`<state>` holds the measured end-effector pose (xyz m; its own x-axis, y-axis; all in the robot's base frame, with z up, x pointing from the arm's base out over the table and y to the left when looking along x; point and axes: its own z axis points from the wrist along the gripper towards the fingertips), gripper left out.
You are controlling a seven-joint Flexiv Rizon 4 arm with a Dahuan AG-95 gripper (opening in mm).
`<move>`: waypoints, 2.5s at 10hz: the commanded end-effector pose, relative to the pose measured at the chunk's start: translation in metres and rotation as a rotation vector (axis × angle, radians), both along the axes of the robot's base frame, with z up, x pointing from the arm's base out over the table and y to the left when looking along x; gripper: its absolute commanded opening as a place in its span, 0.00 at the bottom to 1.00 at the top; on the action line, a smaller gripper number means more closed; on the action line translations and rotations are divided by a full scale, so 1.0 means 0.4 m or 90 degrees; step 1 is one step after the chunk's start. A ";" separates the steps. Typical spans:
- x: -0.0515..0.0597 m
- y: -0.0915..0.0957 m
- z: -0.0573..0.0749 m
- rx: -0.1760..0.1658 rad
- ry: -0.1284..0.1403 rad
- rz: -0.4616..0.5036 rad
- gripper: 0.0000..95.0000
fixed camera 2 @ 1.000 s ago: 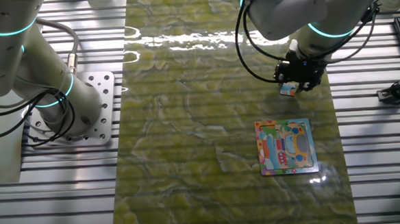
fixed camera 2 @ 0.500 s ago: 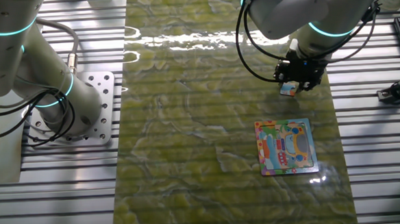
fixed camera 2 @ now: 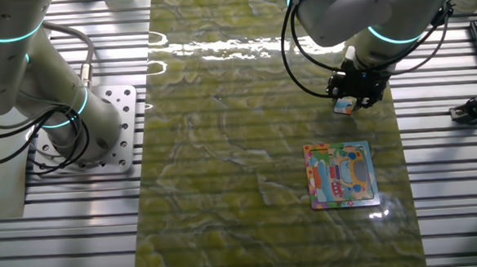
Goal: Assemble one piece of a puzzle
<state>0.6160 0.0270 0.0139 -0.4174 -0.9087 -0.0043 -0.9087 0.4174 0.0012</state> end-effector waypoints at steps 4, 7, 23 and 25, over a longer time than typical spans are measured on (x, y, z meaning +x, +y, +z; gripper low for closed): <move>0.000 0.000 0.000 0.001 0.000 0.000 0.40; 0.000 0.000 0.000 -0.002 0.007 -0.018 0.60; -0.020 -0.013 -0.027 0.000 -0.010 0.008 0.60; -0.020 -0.013 -0.027 -0.003 -0.022 0.002 0.60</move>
